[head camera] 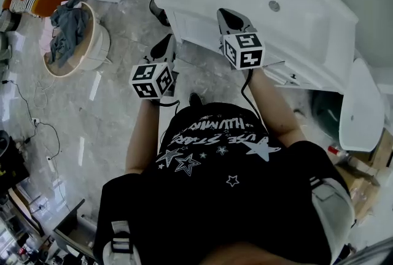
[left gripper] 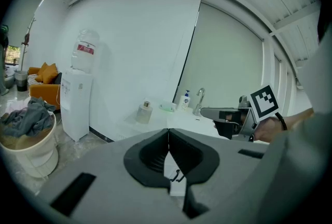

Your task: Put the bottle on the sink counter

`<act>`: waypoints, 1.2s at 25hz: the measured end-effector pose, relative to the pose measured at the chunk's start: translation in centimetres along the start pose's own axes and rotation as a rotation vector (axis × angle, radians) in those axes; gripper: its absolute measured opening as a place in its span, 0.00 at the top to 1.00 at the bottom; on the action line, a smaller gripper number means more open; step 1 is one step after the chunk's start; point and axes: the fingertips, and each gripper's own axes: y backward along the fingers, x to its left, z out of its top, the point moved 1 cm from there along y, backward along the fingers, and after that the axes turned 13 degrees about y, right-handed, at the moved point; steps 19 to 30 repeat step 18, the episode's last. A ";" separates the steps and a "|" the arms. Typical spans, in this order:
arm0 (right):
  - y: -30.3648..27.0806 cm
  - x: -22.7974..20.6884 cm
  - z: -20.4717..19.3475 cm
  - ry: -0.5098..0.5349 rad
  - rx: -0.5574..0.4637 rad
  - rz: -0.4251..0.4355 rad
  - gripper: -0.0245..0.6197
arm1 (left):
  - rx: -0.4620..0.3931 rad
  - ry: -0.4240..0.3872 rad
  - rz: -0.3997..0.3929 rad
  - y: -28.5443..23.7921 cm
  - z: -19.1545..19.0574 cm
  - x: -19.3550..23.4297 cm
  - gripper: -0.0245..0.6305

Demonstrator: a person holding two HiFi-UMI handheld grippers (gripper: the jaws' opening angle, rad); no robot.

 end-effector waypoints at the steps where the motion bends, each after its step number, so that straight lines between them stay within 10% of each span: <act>1: 0.7 -0.2 -0.3 -0.001 0.005 0.001 0.95 | 0.005 -0.001 -0.002 0.0 -0.3 -0.7 0.95; 18: 14.9 -2.5 -5.1 -0.034 0.003 -0.035 0.95 | 0.052 -0.052 -0.062 2.7 -7.5 -12.6 0.95; 30: 14.9 -2.5 -5.1 -0.034 0.003 -0.035 0.95 | 0.052 -0.052 -0.062 2.7 -7.5 -12.6 0.95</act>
